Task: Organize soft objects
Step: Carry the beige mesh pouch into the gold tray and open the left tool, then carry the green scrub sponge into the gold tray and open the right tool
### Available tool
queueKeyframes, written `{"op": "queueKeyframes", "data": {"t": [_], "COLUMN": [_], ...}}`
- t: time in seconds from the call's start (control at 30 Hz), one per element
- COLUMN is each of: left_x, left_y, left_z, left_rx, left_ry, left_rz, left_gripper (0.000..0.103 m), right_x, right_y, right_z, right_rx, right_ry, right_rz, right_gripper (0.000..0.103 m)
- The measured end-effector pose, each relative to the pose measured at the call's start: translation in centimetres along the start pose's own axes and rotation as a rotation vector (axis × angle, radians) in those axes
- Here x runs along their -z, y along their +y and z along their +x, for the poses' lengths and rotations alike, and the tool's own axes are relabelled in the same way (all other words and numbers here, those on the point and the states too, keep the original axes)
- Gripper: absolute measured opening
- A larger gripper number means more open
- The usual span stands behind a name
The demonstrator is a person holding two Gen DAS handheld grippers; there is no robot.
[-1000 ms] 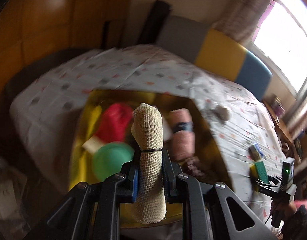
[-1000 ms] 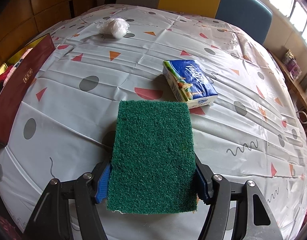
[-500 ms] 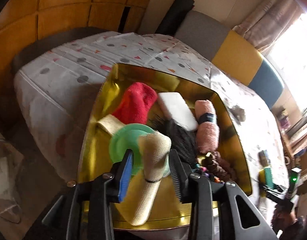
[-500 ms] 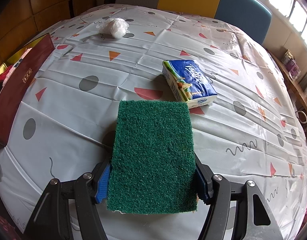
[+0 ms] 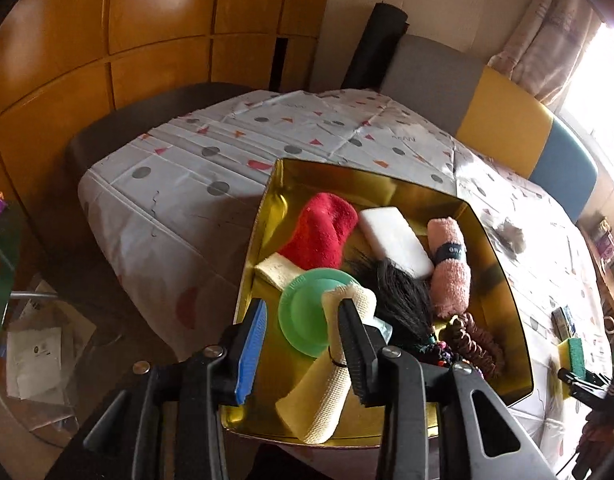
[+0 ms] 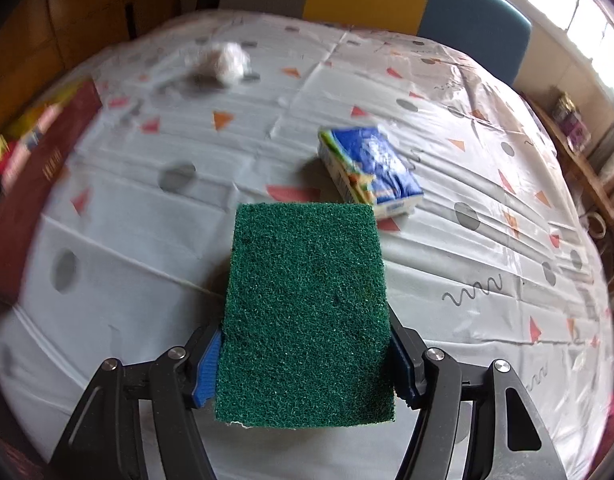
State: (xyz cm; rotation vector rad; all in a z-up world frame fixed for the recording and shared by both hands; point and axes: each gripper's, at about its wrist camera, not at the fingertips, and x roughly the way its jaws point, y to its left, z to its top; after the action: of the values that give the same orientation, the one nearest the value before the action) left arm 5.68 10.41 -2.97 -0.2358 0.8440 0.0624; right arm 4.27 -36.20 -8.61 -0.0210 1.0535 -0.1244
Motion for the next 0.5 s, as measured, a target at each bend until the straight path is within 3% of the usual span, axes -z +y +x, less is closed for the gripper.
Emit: {"op": "queueKeyframes", "data": {"t": [0.2,0.37,0.5], "left_x": [0.0,0.1,0.3], "left_y": [0.0,-0.1,0.6], "left_z": [-0.9,-1.4,-1.7], "left_rx": [0.011,0.025,0.025], "left_ry": [-0.026,-0.035,-0.04], "left_rz": [0.011,0.02,0.006], "left_gripper": [0.037,0.037,0.037], "right_x": [-2.3,-4.6,-5.6], "right_y": [4.5,12.8,19.8], "right_z": [-4.7,-7.9,-8.4], "right_rx": [-0.155,-0.286,-0.383], "right_ry": [-0.106,-0.17,-0.163], "right_rz": [0.005,-0.132,-0.234], "right_gripper": [0.068,0.068,0.068]}}
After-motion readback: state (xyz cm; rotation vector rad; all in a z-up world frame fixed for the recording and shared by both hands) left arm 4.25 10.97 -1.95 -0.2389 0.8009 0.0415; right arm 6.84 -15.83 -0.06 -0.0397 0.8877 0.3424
